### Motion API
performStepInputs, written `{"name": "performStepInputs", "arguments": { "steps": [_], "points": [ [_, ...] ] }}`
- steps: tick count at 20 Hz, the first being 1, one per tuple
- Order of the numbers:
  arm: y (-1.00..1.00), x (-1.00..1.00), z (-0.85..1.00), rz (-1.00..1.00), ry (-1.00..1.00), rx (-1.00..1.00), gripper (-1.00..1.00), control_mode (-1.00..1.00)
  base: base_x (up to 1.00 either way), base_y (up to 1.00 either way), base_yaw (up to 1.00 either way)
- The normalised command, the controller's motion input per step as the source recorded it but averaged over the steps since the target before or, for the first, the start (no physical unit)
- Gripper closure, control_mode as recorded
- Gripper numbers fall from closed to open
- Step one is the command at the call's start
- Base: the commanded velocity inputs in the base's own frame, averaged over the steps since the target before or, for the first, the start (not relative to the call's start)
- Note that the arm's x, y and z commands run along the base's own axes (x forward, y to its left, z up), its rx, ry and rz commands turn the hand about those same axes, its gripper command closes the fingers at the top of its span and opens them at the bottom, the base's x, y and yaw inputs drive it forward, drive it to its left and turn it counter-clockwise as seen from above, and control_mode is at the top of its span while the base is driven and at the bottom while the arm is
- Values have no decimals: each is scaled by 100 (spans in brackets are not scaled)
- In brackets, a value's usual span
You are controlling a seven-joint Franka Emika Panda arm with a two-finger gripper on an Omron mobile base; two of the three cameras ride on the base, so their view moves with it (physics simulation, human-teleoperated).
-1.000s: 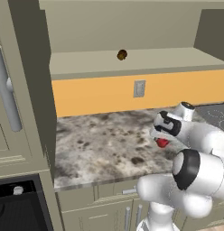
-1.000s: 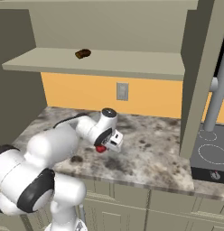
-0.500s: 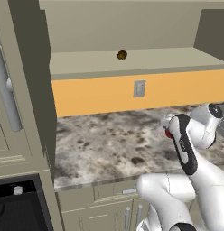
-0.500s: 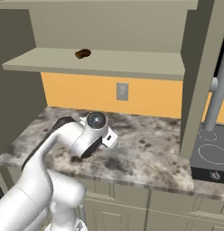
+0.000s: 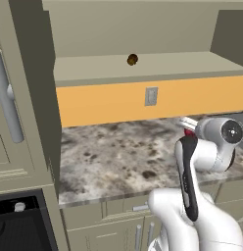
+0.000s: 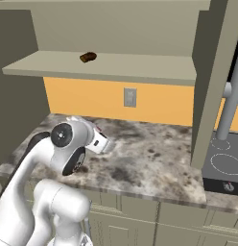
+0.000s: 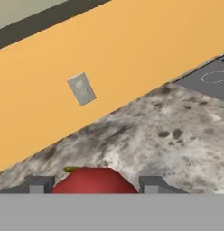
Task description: Pick the sweet potato, bell pepper from the counter and place them in the cabinet. Then close the cabinet.
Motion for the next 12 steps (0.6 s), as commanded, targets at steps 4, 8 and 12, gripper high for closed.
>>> {"name": "performStepInputs", "arguments": {
  "steps": [4,8,12],
  "points": [
    [0,-40,100,-10,1,-6,100,-100,0,0,0],
    [0,-57,100,-1,8,-2,100,-100,0,0,0],
    [0,-63,100,0,6,0,100,-100,0,0,0]
  ]
}}
